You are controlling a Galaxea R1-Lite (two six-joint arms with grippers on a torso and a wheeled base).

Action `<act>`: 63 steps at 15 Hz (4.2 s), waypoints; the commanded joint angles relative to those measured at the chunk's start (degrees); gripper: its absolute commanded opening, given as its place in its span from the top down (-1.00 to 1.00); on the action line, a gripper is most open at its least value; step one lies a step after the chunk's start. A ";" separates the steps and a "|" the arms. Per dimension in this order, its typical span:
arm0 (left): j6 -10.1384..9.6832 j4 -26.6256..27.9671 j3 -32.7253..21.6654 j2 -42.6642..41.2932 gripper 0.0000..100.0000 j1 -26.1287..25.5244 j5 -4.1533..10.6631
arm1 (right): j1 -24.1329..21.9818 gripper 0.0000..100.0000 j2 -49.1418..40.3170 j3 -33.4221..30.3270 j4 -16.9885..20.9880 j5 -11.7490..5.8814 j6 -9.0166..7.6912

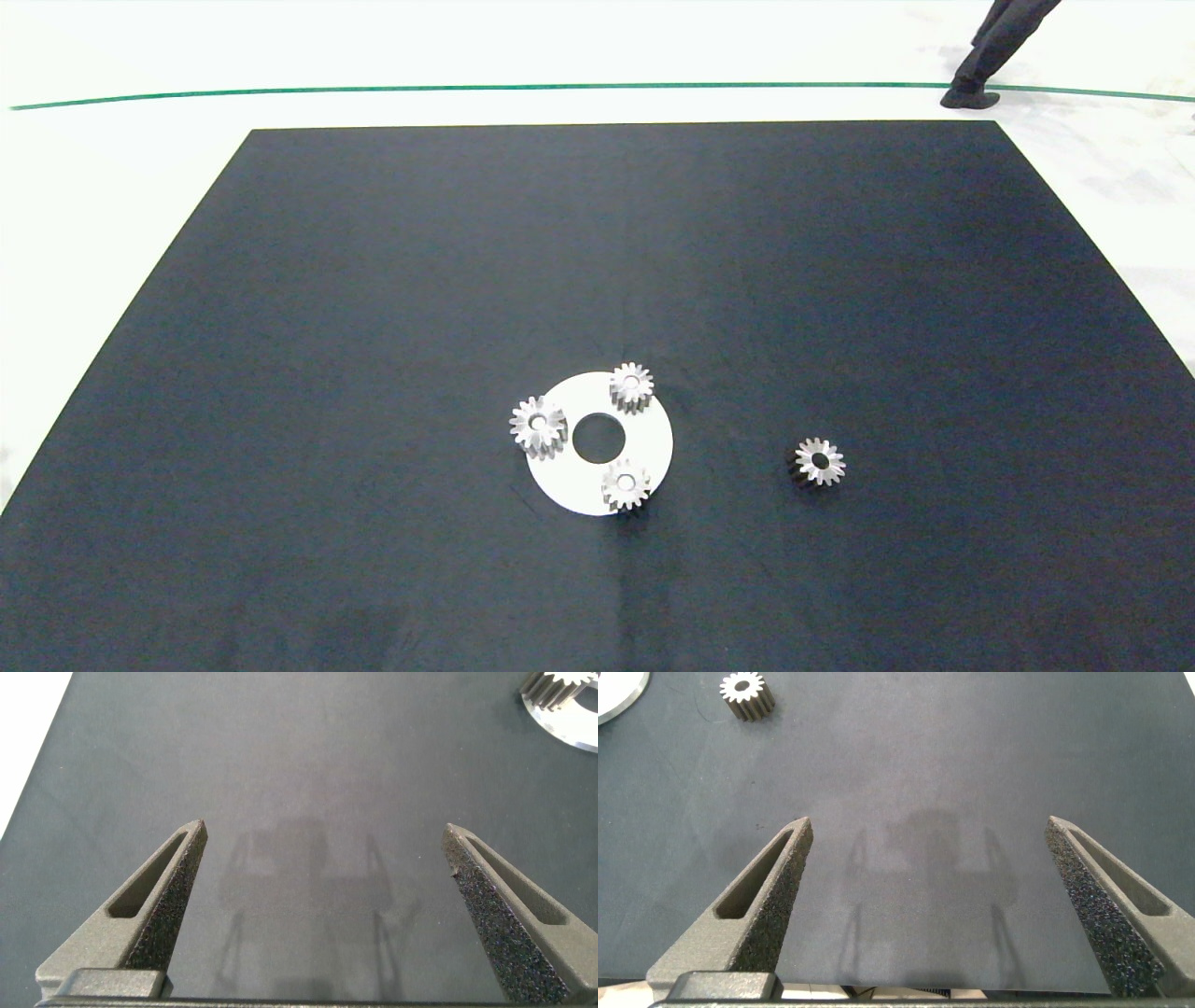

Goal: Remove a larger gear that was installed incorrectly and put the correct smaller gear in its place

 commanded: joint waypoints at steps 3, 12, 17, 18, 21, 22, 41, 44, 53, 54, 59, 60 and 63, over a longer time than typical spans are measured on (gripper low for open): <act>-0.01 -0.02 0.00 0.07 -1.00 0.01 -0.02 | -0.06 -1.00 -0.01 0.01 0.00 0.02 -0.29; 0.60 -0.11 0.00 0.07 -1.00 0.01 0.25 | -0.06 -1.00 -0.01 -0.08 0.35 -0.16 -0.29; 5.17 16.06 -25.22 18.97 -1.00 -0.69 1.65 | -0.24 -1.00 10.45 -16.69 11.25 -0.33 -4.42; 5.35 19.14 -32.17 26.09 -1.00 -0.95 1.48 | -0.15 -1.00 15.90 -22.93 13.01 -0.16 -4.86; 7.10 22.22 -51.24 47.71 -1.00 -4.38 1.56 | 0.20 -1.00 33.22 -38.31 13.98 0.46 -9.43; 7.63 25.82 -56.43 52.19 -1.00 -8.51 1.56 | 1.34 -1.00 37.70 -42.53 14.15 0.46 -9.69; -2.21 43.49 -96.15 102.91 -1.00 -44.72 18.18 | 13.91 -1.00 47.45 -61.51 32.26 1.69 -8.81; -4.85 43.49 -98.00 105.28 -1.00 -44.37 18.18 | 13.91 -1.00 47.37 -61.51 32.26 1.69 -8.81; -7.92 43.31 -97.91 108.62 -1.00 -44.11 17.65 | 13.91 -1.00 47.28 -61.43 32.26 1.69 -8.81; -8.10 43.31 -97.82 108.97 -1.00 -44.11 17.56 | 13.91 -1.00 47.28 -61.34 32.26 1.69 -8.81; -8.54 43.05 -98.00 110.64 -1.00 -44.11 17.56 | 13.91 -1.00 47.28 -61.34 32.26 1.69 -8.81; -8.54 42.96 -98.00 110.64 -1.00 -44.02 17.56 | 13.91 -1.00 47.28 -61.25 32.26 1.69 -8.72; -8.54 42.96 -98.00 110.64 -1.00 -43.14 17.56 | 13.91 -1.00 47.28 -61.07 32.26 1.69 -8.81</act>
